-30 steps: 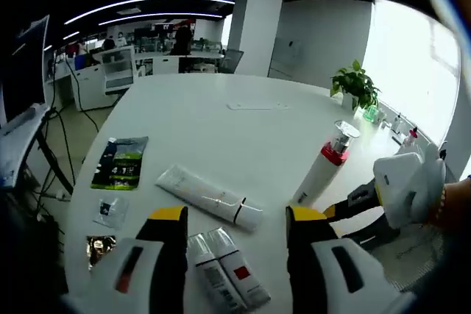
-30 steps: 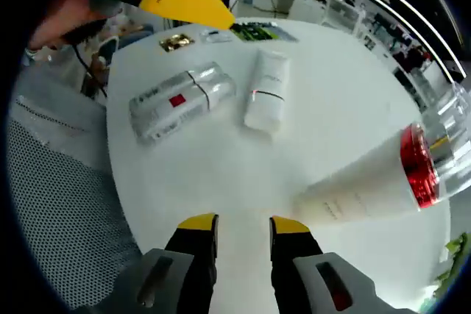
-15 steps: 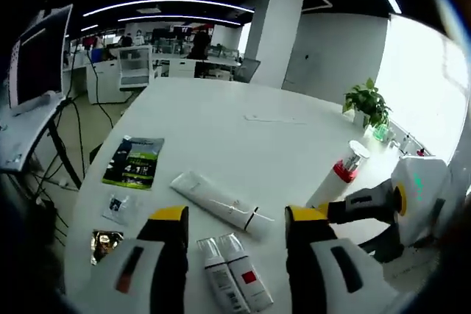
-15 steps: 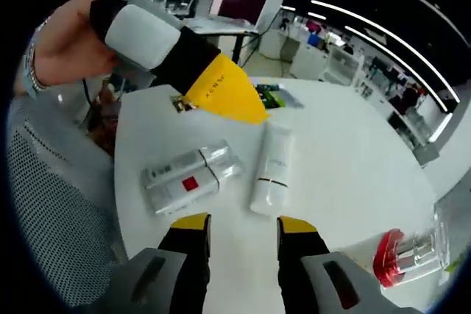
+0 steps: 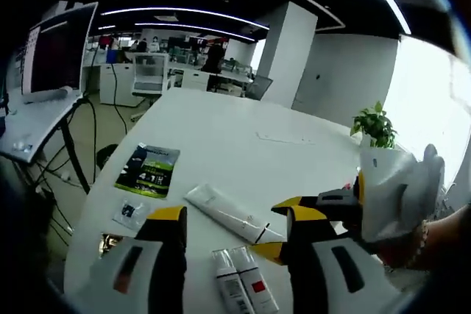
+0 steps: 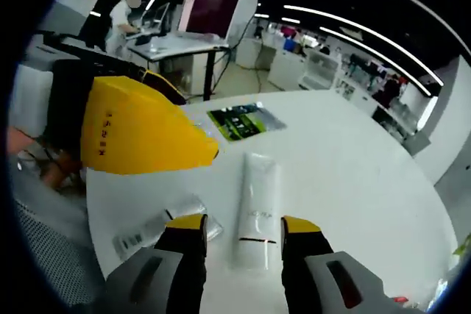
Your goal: Arrange the skincare products in the storage area until every visible bottle or jar stands upright without overlapping.
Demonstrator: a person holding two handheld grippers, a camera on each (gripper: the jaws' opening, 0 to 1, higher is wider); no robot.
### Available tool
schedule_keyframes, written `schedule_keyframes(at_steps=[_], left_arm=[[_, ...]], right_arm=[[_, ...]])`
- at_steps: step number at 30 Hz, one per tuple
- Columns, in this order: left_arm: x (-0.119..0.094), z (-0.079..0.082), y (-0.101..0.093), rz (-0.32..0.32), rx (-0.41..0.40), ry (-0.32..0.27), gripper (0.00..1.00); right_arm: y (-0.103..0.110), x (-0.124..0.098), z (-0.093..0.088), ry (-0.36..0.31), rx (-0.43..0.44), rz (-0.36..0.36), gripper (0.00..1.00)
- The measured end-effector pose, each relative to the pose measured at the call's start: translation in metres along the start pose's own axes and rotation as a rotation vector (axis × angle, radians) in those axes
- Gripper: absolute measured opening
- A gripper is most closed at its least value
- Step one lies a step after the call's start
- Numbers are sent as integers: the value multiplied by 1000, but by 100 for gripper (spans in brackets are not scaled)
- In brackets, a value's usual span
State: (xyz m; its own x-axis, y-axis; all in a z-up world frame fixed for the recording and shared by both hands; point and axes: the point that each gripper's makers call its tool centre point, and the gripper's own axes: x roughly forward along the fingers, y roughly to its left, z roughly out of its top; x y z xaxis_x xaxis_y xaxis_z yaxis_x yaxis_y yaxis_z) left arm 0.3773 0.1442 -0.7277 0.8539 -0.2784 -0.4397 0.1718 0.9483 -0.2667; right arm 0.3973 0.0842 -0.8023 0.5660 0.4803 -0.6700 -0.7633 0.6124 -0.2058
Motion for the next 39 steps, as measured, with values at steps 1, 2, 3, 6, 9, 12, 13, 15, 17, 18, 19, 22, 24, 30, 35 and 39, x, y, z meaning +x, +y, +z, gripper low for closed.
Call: schedule_keyframes(at_steps=[1,2,3,6,9,12,13,15,17,18,19,22,24,30,35,39], left_arm=[[-1,-1,4,9,3,1,49],[-1,-2,7,17,-1,3,48],[-2,-3,8,19,-18,9,48],[-3,-3,7,8,-56,4,48],[-3,-3,4,10,-9,10,48],[-3,-3,1,-3,4,8,48],[-3,-2,0,-9,1,3,48],[-2,-2,-2,-16,5,1,49],[0,-2,-4,-12,30,7,49],[0,-2,-4,-16,37,7,49],[0,-1,-6,-25,41,5,50],[1,0,-14,-75,16,7,53],[0,1,-16,-88,18,2,52],[-1,0,-16,-85,23,11,52],[-2,-1,-15,-84,28,18,51],[0,-1,-15,-86,20,23,51]], right_arm=[[0,4,1,4,-1,-7,36],[1,5,1,2,0,-10,35],[1,7,3,-2,8,-12,35],[4,6,5,-5,16,-12,35],[7,4,9,-15,-12,-8,35],[5,2,7,-16,-35,-24,35],[4,1,5,-10,-37,-29,34],[4,-2,2,1,-27,-31,33],[4,-9,2,-7,-30,-26,35],[3,-12,3,-15,-38,-28,35],[2,-15,4,-23,-56,-35,35],[-2,-17,0,-17,-70,-40,34],[-2,-15,-2,-11,-68,-43,34],[7,-11,-9,16,-47,-32,34],[7,-13,-9,13,-46,-36,33],[11,-19,-11,3,-23,-37,33]])
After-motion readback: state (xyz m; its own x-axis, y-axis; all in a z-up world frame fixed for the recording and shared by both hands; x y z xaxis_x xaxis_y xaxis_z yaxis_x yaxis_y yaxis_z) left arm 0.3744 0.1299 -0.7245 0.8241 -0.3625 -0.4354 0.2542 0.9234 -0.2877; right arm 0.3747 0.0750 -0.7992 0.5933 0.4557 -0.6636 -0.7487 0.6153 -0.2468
